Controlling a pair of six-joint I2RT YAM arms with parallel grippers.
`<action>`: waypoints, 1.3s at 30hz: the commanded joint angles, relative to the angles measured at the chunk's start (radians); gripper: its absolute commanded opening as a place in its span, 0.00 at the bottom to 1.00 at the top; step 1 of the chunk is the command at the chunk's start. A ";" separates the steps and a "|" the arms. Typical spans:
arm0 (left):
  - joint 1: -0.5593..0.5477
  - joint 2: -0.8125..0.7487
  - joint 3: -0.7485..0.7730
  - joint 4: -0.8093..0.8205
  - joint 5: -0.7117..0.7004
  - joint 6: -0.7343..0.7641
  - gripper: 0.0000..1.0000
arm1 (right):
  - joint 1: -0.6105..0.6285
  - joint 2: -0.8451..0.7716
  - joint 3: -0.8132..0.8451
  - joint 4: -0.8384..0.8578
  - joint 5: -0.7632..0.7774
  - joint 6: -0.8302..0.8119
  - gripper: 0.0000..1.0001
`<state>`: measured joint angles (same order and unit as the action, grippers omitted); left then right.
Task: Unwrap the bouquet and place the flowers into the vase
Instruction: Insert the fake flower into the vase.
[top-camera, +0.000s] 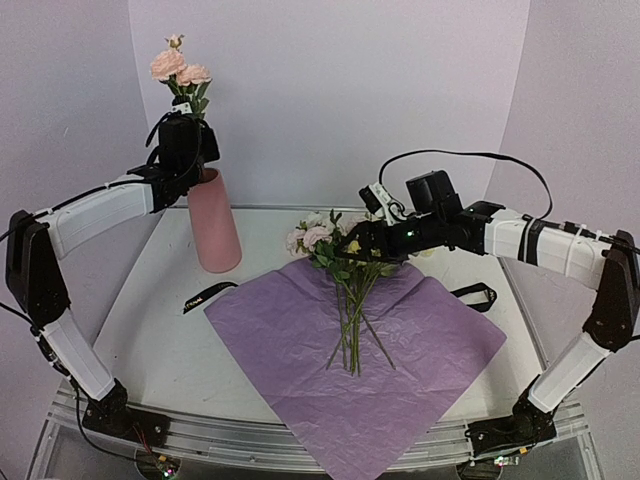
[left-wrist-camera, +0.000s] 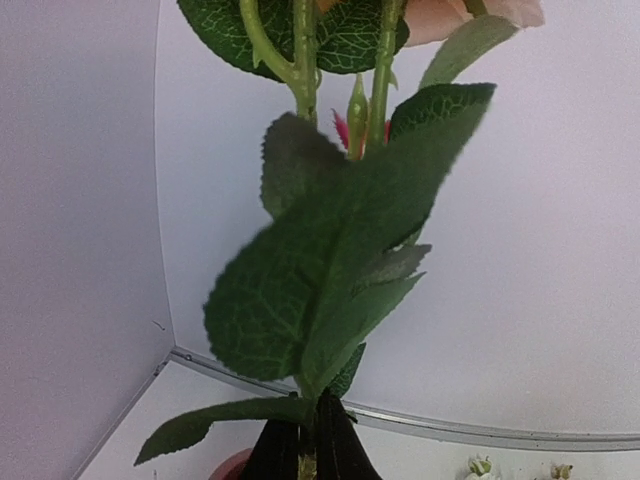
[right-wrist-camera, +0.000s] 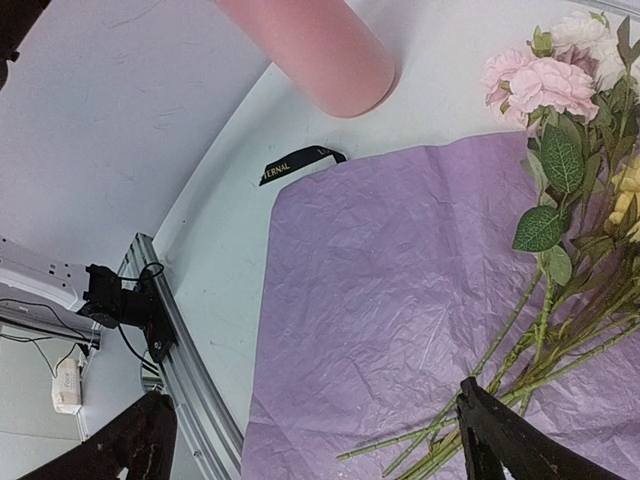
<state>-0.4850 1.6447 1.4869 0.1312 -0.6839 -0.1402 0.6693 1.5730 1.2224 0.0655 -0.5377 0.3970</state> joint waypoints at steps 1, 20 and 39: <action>0.002 -0.060 -0.053 0.023 -0.005 -0.107 0.11 | 0.006 0.013 0.041 -0.016 -0.013 -0.013 0.98; 0.002 -0.204 -0.188 -0.054 0.037 -0.243 0.60 | 0.006 0.017 0.026 -0.019 0.024 0.023 0.98; 0.002 -0.334 -0.270 -0.330 0.694 -0.562 0.69 | -0.008 0.029 -0.038 -0.138 0.330 0.207 0.70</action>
<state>-0.4850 1.3261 1.2376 -0.1353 -0.2396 -0.6142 0.6681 1.5861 1.2090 -0.0168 -0.2790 0.5474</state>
